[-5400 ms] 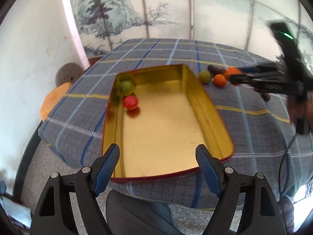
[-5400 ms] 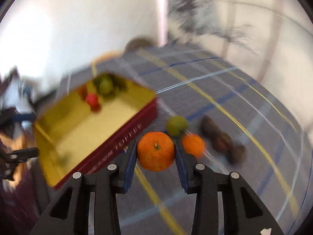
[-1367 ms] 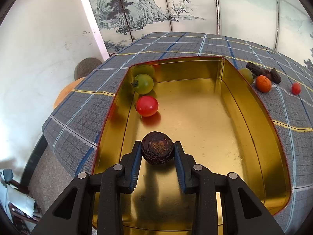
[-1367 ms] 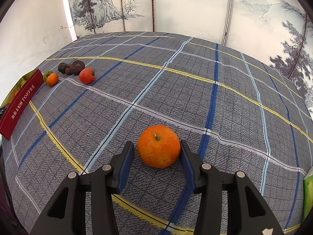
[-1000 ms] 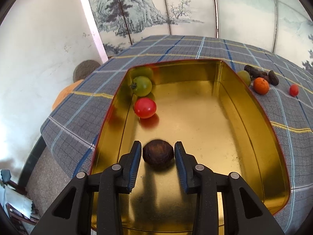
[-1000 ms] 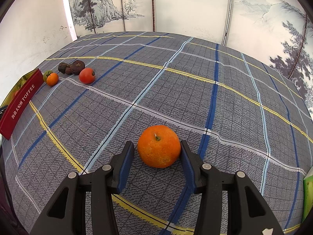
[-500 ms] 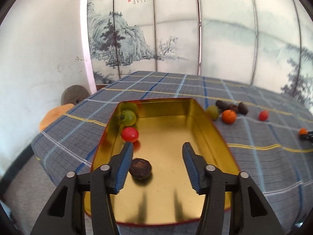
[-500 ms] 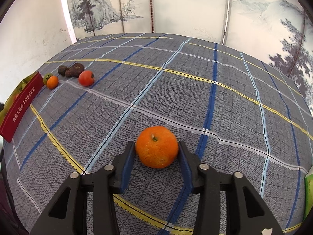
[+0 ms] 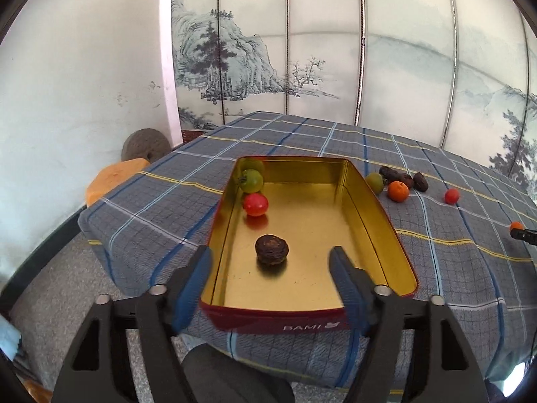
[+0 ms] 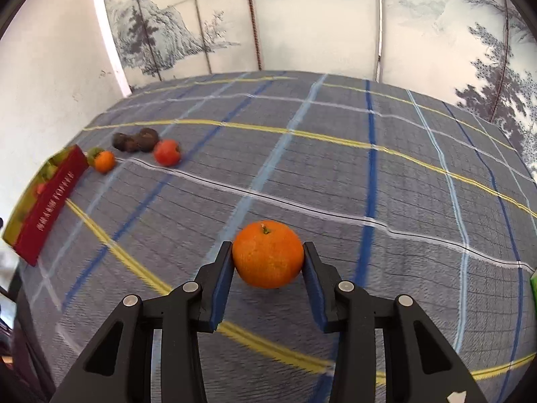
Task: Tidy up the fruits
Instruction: 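Carry the mandarin orange with the right gripper toward the tin, then lower the mandarin orange into the tin and open the right gripper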
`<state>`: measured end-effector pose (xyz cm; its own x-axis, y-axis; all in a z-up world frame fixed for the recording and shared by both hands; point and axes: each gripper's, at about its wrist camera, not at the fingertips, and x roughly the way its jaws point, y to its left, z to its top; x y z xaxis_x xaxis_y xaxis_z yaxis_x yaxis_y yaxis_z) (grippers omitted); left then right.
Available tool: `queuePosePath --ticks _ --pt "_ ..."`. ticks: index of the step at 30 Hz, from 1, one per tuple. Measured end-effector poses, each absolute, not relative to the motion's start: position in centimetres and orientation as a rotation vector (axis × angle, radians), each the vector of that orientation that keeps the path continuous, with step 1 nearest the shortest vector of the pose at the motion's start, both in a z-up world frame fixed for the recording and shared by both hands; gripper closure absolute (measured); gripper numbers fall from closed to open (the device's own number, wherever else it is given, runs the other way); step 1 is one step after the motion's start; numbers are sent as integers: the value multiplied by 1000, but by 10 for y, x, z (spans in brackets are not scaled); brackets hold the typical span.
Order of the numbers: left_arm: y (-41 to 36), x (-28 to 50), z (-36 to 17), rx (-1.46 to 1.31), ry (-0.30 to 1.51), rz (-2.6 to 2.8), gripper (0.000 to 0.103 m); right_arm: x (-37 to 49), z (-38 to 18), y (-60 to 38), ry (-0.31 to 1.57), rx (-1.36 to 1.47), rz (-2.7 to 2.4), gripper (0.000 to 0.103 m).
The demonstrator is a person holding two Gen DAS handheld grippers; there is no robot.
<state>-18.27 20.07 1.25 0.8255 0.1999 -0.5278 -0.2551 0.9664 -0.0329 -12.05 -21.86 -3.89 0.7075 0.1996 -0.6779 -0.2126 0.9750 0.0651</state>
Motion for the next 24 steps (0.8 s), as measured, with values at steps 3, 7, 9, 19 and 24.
queuePosePath --ticks 3,7,9,19,24 --pt "205 -195 17 -131 526 270 16 -128 -27 -193 731 -11 296 65" --pt "209 -203 20 -133 511 289 11 -139 -7 -131 701 -42 444 65" --pt "211 -206 21 -133 507 293 11 -141 5 -90 682 -56 544 65" --pt "223 -213 20 -128 514 307 11 -111 14 86 752 -156 875 65" --pt "233 -214 19 -127 541 326 11 -91 -5 142 838 -212 887 65"
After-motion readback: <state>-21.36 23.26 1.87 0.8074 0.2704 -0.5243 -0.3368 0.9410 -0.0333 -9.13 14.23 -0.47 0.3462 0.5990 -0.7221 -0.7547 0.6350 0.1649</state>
